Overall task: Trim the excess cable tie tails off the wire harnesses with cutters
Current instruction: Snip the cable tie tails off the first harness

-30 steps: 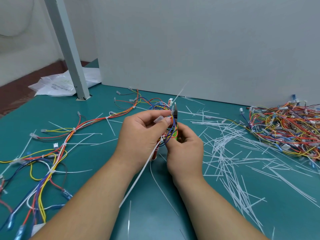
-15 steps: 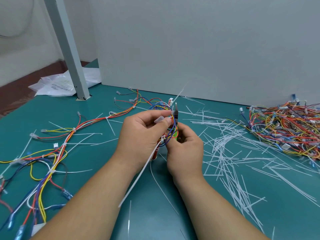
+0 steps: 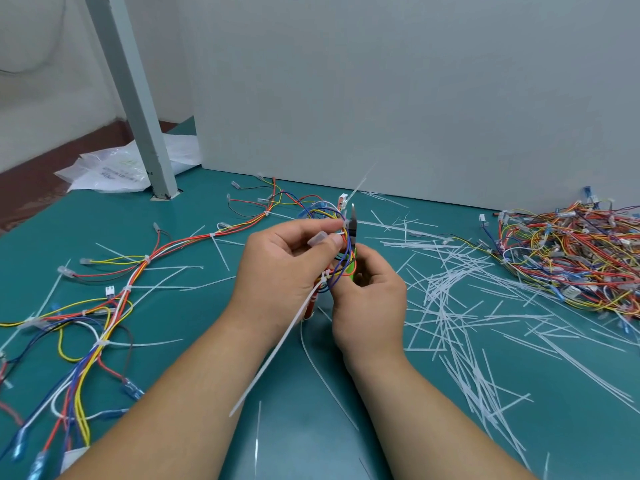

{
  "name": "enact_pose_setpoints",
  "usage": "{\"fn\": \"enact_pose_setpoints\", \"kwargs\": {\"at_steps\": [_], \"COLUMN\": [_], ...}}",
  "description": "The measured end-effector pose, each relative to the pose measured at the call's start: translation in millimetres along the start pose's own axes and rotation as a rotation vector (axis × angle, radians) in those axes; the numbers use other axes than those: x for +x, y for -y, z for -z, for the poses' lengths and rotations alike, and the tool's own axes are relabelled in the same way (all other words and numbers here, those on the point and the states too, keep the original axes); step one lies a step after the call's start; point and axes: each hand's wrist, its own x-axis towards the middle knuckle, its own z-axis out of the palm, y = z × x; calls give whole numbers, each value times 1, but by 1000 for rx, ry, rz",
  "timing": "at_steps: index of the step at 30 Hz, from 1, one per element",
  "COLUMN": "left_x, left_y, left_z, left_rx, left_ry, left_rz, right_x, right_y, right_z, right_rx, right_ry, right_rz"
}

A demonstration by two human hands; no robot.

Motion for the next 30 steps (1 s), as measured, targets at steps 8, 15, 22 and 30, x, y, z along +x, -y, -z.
{"fn": "enact_pose_setpoints", "kwargs": {"at_steps": [8,15,22,30], "left_x": [1,0,0,0], "left_y": [-1,-2,-2,-2], "left_z": [0,0,-1,0], "left_rx": [8,9,-8,-12], "left_ry": [-11,-10,-14,-11], "left_rz": [-1,3,3,2], "right_x": [-1,-1,-1,-1], "right_y": [0,0,1,1], "right_z": [-1,-1,-1,-1], "right_rx": [10,-8,10,5], "right_ry": [9,-7,-4,-12], "right_rz": [-13,-25,-31,-35]}}
